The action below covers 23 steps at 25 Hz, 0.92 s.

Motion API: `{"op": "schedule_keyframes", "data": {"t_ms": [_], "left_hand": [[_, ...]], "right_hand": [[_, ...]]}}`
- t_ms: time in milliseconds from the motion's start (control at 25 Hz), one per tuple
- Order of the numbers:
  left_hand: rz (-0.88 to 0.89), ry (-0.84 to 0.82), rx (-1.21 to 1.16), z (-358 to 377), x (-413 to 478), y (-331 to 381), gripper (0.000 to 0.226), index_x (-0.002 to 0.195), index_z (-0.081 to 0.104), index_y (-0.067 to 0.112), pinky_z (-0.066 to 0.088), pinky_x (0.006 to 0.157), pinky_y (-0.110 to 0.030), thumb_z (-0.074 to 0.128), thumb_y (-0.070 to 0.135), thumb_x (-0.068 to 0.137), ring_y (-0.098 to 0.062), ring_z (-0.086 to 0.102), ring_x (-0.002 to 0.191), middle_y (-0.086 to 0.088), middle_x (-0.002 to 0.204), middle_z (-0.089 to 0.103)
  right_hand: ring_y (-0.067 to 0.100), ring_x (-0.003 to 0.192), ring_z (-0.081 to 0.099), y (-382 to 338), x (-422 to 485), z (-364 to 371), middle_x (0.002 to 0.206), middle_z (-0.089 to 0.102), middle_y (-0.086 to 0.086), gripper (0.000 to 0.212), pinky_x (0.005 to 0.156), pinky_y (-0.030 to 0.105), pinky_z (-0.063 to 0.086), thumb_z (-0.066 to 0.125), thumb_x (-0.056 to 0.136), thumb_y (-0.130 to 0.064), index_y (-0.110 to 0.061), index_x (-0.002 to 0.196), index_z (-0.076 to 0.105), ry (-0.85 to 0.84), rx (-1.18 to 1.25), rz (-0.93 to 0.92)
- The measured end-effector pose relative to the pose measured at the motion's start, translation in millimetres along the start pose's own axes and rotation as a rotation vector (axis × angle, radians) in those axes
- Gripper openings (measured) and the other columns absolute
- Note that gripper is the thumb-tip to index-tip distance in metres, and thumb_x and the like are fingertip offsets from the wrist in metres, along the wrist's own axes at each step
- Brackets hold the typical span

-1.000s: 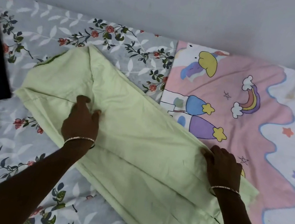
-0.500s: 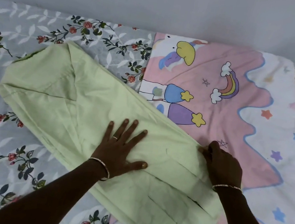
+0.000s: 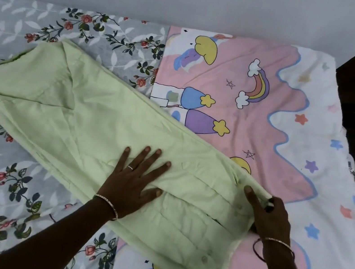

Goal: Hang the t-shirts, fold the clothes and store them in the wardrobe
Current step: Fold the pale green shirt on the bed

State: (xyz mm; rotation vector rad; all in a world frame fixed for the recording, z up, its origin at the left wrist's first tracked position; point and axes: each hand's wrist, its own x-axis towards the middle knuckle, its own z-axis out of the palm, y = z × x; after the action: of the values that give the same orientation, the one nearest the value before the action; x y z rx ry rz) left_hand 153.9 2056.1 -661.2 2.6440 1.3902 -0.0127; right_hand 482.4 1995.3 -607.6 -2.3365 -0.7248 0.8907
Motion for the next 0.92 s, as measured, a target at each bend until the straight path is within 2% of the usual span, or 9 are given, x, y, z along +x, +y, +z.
{"op": "schedule_keyframes", "data": {"t_ms": [120, 240, 320, 440, 560, 640, 760, 840, 920], "left_hand": [[0.012, -0.018, -0.009, -3, 0, -1, 0.075, 0.157, 0.014, 0.036, 0.014, 0.117, -0.062, 0.029, 0.073, 0.094, -0.023, 0.005, 0.154, 0.001, 0.167, 0.008], [0.004, -0.031, -0.012, -2, -1, -1, 0.071, 0.157, 0.012, 0.037, 0.013, 0.117, -0.062, 0.024, 0.071, 0.096, -0.022, 0.004, 0.154, 0.001, 0.167, 0.007], [-0.006, -0.021, -0.008, 2, -1, 0, 0.065, 0.157, 0.013, 0.037, 0.014, 0.117, -0.062, 0.019, 0.065, 0.099, -0.022, 0.005, 0.154, 0.001, 0.167, 0.008], [-0.018, 0.000, -0.002, 7, -1, 0, 0.056, 0.157, 0.013, 0.039, 0.014, 0.117, -0.062, 0.014, 0.054, 0.103, -0.022, 0.006, 0.154, 0.001, 0.167, 0.008], [-0.020, 0.024, -0.011, 10, -1, -1, 0.051, 0.155, 0.016, 0.043, 0.013, 0.117, -0.062, 0.016, 0.045, 0.105, -0.022, 0.007, 0.154, 0.002, 0.166, 0.010], [-0.023, 0.034, -0.023, 11, -2, -2, 0.050, 0.155, 0.017, 0.046, 0.014, 0.117, -0.061, 0.018, 0.043, 0.105, -0.022, 0.007, 0.154, 0.002, 0.166, 0.011], [-0.018, 0.031, -0.008, 11, -3, -1, 0.050, 0.154, 0.014, 0.048, 0.012, 0.118, -0.061, 0.016, 0.043, 0.105, -0.024, 0.004, 0.154, 0.002, 0.167, 0.008], [-0.025, 0.018, 0.003, 11, -4, -1, 0.050, 0.154, 0.010, 0.048, 0.012, 0.117, -0.062, 0.012, 0.045, 0.104, -0.024, 0.002, 0.154, 0.002, 0.167, 0.005], [-0.031, 0.011, -0.009, 11, -5, 1, 0.051, 0.155, 0.009, 0.047, 0.011, 0.117, -0.062, 0.012, 0.046, 0.104, -0.024, 0.002, 0.154, 0.002, 0.167, 0.005]], "right_hand": [[0.024, 0.095, 0.065, 19, -32, 12, 0.103, 0.069, -0.002, 0.080, 0.087, 0.050, 0.057, 0.077, 0.049, -0.083, -0.027, 0.103, 0.060, -0.074, 0.167, 0.145], [0.019, 0.113, 0.062, 33, -63, 34, 0.120, 0.066, -0.015, 0.079, 0.101, 0.051, 0.049, 0.074, 0.054, -0.083, -0.039, 0.118, 0.057, -0.118, 0.253, 0.106], [0.017, 0.116, 0.060, 29, -72, 44, 0.125, 0.063, -0.018, 0.065, 0.105, 0.047, 0.046, 0.077, 0.068, -0.070, -0.044, 0.122, 0.053, -0.114, 0.345, 0.089], [0.015, 0.114, 0.059, 22, -80, 54, 0.123, 0.062, -0.018, 0.056, 0.102, 0.039, 0.045, 0.077, 0.080, -0.049, -0.042, 0.129, 0.052, -0.067, 0.429, 0.062], [0.016, 0.109, 0.060, 18, -87, 65, 0.111, 0.062, -0.024, 0.053, 0.099, 0.040, 0.047, 0.079, 0.078, -0.049, -0.042, 0.123, 0.054, 0.011, 0.405, 0.068], [0.013, 0.109, 0.060, 13, -87, 68, 0.111, 0.062, -0.025, 0.051, 0.098, 0.038, 0.047, 0.080, 0.078, -0.048, -0.043, 0.122, 0.054, 0.033, 0.476, 0.072], [0.014, 0.109, 0.064, 1, -79, 68, 0.111, 0.068, -0.015, 0.041, 0.087, 0.029, 0.050, 0.079, 0.085, -0.026, -0.028, 0.122, 0.062, 0.041, 0.718, 0.095], [0.016, 0.108, 0.067, 2, -74, 64, 0.109, 0.072, -0.009, 0.034, 0.086, 0.029, 0.054, 0.077, 0.086, -0.015, -0.021, 0.118, 0.066, 0.068, 0.700, 0.035], [0.012, 0.108, 0.068, 6, -78, 57, 0.111, 0.074, -0.008, 0.033, 0.092, 0.032, 0.054, 0.076, 0.087, -0.013, -0.020, 0.118, 0.068, 0.096, 0.639, -0.076]]}}
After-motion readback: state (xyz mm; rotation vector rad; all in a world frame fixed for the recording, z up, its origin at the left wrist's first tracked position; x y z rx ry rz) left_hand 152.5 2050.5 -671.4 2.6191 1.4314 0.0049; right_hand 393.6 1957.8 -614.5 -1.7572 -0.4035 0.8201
